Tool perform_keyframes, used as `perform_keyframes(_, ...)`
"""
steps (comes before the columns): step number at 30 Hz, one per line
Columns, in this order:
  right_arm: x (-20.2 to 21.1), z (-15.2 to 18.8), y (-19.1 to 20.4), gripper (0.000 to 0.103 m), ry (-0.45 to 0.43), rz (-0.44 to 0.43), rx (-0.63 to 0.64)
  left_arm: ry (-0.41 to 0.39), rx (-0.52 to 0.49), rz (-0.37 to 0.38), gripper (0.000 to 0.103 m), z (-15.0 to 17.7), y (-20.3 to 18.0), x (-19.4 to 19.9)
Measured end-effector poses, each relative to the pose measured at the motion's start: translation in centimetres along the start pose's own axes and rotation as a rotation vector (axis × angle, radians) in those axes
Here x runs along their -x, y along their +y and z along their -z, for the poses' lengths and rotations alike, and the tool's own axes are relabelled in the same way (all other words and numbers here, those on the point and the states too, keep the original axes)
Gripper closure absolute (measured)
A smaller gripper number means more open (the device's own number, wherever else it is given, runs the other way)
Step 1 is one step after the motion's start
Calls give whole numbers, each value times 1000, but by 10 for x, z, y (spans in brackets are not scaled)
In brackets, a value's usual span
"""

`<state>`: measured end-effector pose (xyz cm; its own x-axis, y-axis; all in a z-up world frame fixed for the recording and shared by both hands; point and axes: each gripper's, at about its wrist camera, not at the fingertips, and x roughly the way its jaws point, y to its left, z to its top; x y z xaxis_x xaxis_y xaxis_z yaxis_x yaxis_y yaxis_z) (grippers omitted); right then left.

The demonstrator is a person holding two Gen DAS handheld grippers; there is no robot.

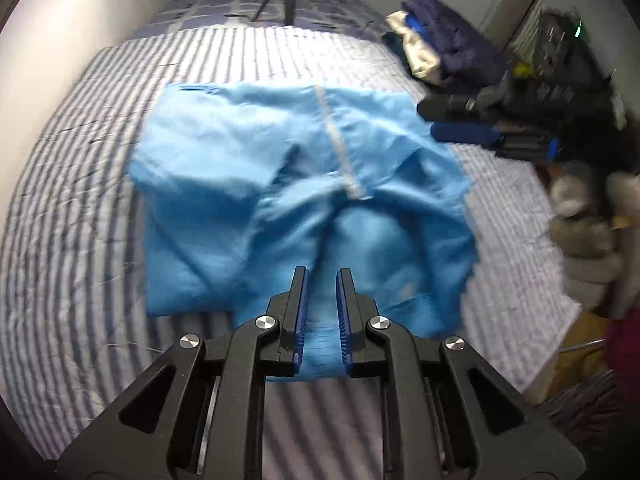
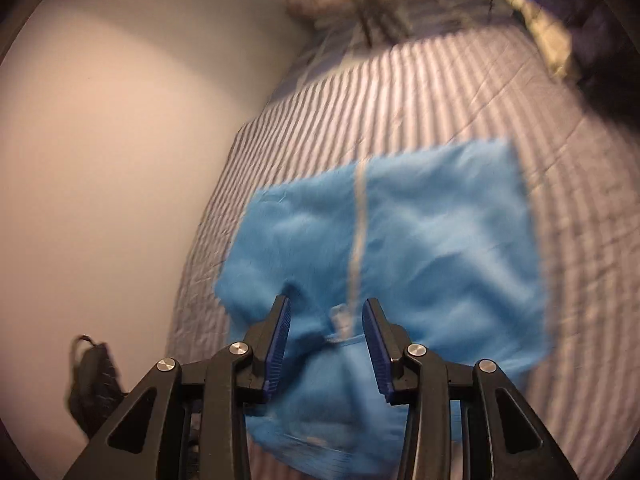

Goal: Fold large clothes

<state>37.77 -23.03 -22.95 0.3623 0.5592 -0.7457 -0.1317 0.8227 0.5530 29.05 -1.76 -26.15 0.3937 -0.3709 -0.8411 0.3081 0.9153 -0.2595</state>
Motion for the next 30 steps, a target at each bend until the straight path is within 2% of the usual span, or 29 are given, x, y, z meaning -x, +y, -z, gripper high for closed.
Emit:
perform_keyframes(4, 6, 9, -26, 62, 32, 27, -12, 25, 32, 92, 89, 1, -11, -11)
perform_keyframes(6, -1, 15, -36, 62, 63, 37, -25, 42, 101, 169, 83, 1, -11, -21)
perform_keyframes(8, -6, 18, -45, 62, 84, -2, -59, 55, 194, 245, 75, 1, -15, -32)
perform_keyframes(14, -27, 18, -56, 66, 119, -109, -140, 67, 329, 305, 75, -2, -21, -62)
perform_keyframes(17, -36, 20, -55, 70, 138, -159, -150, 61, 362, 338, 75, -4, -24, -69)
perform_keyframes(19, -40, 20, -51, 79, 146, -162, -137, 54, 355, 334, 75, -5, -26, -72)
perform_keyframes(21, -41, 21, -51, 89, 146, -164, -135, 46, 356, 338, 80, -4, -26, -71)
perform_keyframes(22, -42, 21, -52, 95, 147, -174, -140, 43, 354, 343, 101, -4, -26, -72)
perform_keyframes(25, -38, 19, -52, 100, 140, -164, -131, 22, 340, 325, 103, -2, -28, -68)
perform_keyframes(27, -31, 18, -55, 102, 123, -124, -120, 10, 337, 322, 103, -1, -29, -64)
perform_keyframes(30, -25, 15, -65, 103, 93, -108, -156, -12, 323, 315, 103, 2, -30, -54)
